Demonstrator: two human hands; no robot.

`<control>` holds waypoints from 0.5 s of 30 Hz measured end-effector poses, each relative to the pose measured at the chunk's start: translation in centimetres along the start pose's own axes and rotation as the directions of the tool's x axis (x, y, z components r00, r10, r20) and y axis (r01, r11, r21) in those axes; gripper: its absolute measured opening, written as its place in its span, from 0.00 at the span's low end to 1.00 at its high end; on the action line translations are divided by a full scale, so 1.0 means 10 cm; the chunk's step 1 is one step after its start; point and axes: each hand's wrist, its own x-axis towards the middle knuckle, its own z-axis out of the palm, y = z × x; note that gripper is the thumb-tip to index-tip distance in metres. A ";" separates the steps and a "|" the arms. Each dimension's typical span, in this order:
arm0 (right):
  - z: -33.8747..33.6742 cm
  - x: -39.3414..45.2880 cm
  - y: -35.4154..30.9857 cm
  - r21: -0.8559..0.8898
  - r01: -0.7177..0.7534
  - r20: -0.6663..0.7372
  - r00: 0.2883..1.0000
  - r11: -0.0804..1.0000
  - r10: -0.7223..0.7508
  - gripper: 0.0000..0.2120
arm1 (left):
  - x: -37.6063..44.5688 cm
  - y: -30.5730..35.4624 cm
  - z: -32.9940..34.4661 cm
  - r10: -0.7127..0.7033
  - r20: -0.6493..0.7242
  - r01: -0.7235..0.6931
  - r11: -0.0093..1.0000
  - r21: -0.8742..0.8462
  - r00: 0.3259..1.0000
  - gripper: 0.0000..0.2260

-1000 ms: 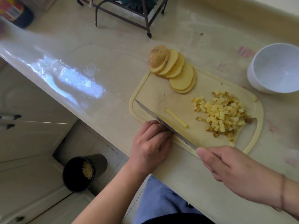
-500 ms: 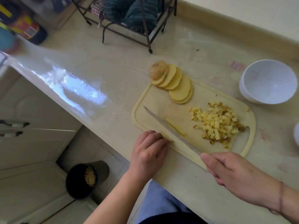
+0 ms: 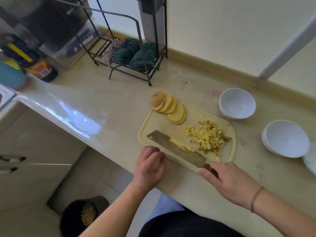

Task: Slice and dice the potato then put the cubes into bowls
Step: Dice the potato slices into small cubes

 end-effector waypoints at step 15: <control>0.23 0.04 -0.03 -0.482 0.111 0.063 0.994 0.869 -0.092 0.32 | 1.14 0.21 -0.14 -0.116 0.877 -0.206 0.950 0.236 0.467 0.22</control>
